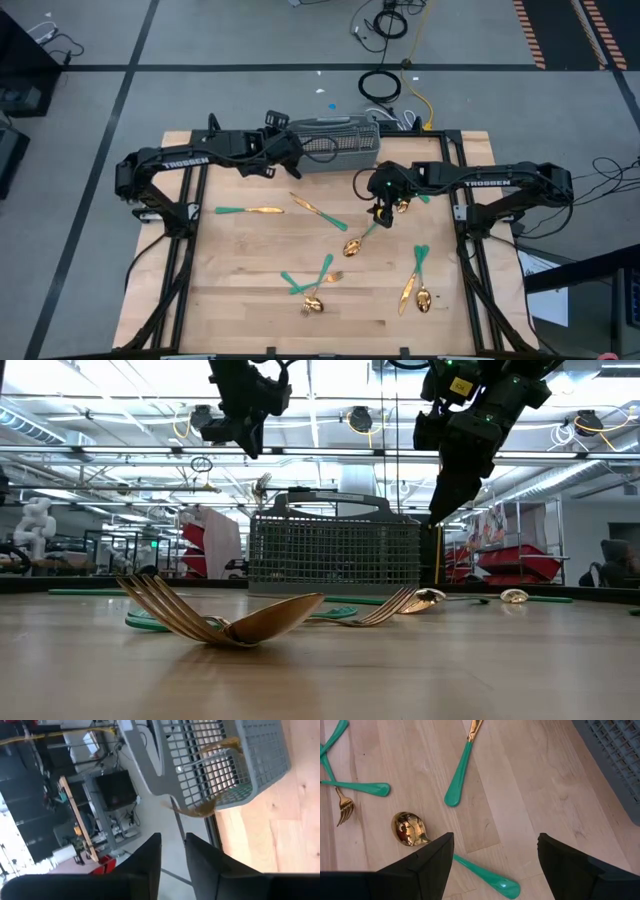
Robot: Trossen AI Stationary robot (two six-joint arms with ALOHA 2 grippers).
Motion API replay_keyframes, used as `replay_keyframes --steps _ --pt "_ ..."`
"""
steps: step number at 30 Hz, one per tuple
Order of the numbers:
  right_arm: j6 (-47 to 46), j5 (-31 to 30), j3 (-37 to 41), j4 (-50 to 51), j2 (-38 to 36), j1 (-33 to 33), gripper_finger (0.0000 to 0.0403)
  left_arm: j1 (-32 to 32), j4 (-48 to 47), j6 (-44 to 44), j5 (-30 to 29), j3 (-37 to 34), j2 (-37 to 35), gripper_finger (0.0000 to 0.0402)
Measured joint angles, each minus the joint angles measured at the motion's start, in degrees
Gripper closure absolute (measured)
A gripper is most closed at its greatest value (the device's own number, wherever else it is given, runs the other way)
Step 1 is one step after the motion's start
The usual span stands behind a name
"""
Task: Sort silverware
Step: Put the gold knife into the middle left section of the gray utensil holder
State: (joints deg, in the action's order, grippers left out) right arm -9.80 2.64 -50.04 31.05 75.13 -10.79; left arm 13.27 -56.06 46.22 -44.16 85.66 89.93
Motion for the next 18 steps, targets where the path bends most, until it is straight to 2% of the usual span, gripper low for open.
replay_keyframes --steps 4,10,15,18 --pt "0.0 0.0 0.0 0.0 0.0 0.0 0.0128 -0.7 -0.6 -9.2 -2.2 4.4 0.0 0.0294" --pt "-0.7 -0.3 0.0 -3.1 1.8 0.0 0.0128 -3.5 -3.9 -23.8 2.3 14.9 -1.2 0.0292" --pt "-1.3 -1.5 -0.4 -14.3 10.0 2.5 0.0128 -6.7 -8.0 -34.8 3.4 19.1 -5.1 0.0292" --pt "-1.2 -2.6 -5.4 -14.2 17.8 4.7 0.0128 -8.4 -10.0 -40.5 3.5 19.4 -8.7 0.0292"
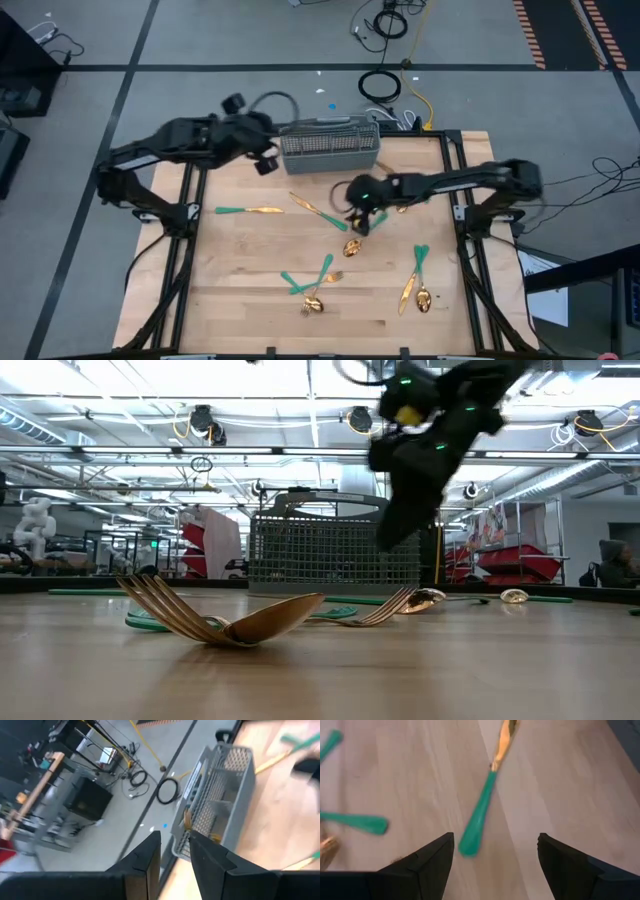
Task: Sort silverware
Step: Put the gold knife into the middle left section of the gray utensil holder
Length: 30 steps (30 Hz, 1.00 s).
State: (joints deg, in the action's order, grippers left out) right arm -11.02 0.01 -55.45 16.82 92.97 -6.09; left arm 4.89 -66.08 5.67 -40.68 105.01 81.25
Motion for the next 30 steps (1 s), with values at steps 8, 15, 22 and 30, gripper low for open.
replay_keyframes --steps 8,15,22,30 --pt "8.2 -6.9 -27.6 20.2 20.2 2.9 0.0128 -3.2 -8.5 -12.1 0.0 0.1 -6.4 0.0292" --pt "10.2 -7.5 -44.0 33.0 33.3 2.5 0.0128 -4.6 -14.2 -14.4 0.1 0.1 -7.6 0.0292" --pt "4.6 -2.2 -46.1 33.6 41.0 1.9 0.0141 -4.7 -16.6 -14.3 0.1 0.0 -7.6 0.0292" --pt "-0.2 -0.5 -46.5 34.6 42.9 1.9 0.037 -4.7 -20.7 -14.4 0.0 0.0 -8.4 0.0292"
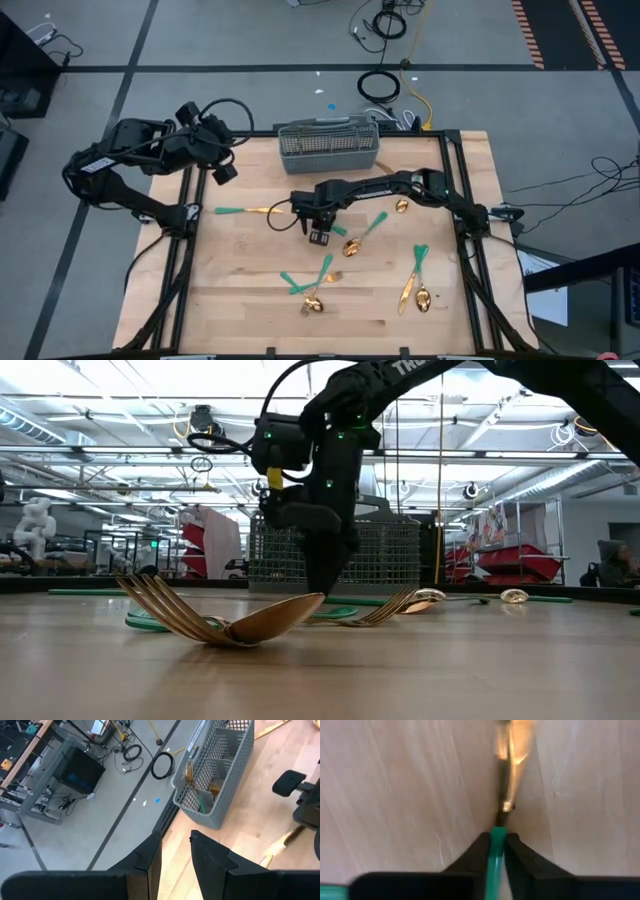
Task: Sort silverware
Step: Put the gold knife into the middle left section of the gray utensil holder
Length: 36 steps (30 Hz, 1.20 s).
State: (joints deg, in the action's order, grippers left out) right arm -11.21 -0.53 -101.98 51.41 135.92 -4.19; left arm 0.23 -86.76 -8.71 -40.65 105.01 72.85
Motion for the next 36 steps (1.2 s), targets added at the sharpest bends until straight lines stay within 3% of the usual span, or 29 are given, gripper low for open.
replay_keyframes --steps 5,22,28,36 --pt "-1.5 0.2 -1.1 1.0 0.3 -0.1 0.0397 0.0 0.0 0.2 0.0 0.0 -1.1 0.0292" --pt "-4.6 -3.9 -0.6 2.0 -9.1 1.1 0.0403 0.0 0.3 -3.0 -1.6 0.0 -9.1 0.0292" --pt "-3.1 -9.9 -0.7 -1.8 -13.7 1.8 0.0403 0.0 0.5 -3.1 -2.4 0.0 -10.0 0.0292" --pt "5.0 -22.9 -0.8 -20.5 -20.7 0.0 0.0402 0.0 0.5 -3.0 -3.9 0.0 -10.0 0.0292"
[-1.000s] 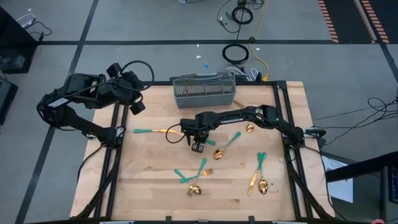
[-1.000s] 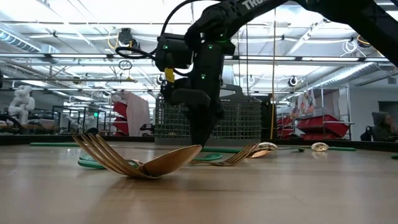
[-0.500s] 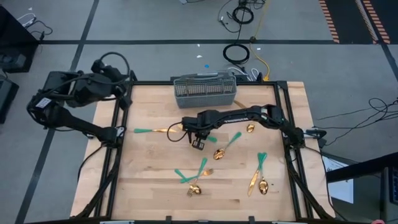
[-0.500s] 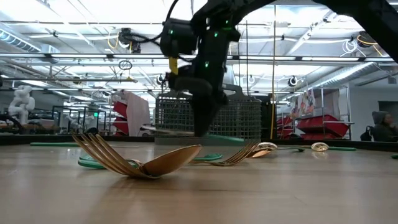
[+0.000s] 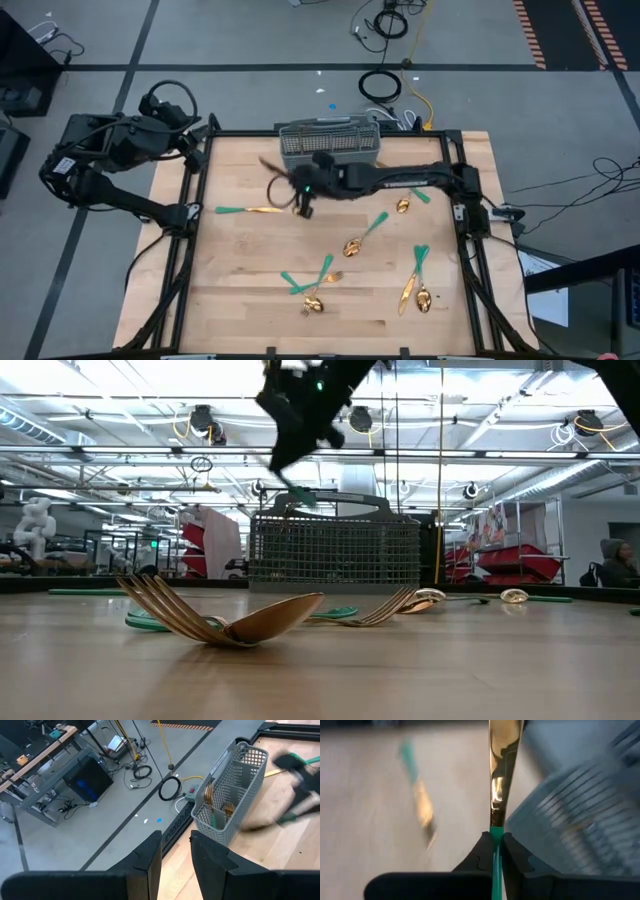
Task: Sort silverware
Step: Put the gold knife into the middle left section of the gray utensil holder
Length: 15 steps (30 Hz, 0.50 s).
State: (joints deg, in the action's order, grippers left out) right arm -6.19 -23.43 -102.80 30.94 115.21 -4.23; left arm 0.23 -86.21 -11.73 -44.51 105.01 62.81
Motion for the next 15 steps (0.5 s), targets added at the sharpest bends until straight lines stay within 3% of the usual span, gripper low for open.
replay_keyframes --steps 8,15 --pt "5.1 -2.2 3.3 -18.6 -4.4 -6.5 0.0402 0.0 0.0 0.0 0.0 0.0 -0.3 0.0292" --pt "5.7 -2.1 14.5 -41.0 -4.8 -10.7 0.0402 0.0 -0.3 0.0 -1.5 0.0 -0.7 0.0292"
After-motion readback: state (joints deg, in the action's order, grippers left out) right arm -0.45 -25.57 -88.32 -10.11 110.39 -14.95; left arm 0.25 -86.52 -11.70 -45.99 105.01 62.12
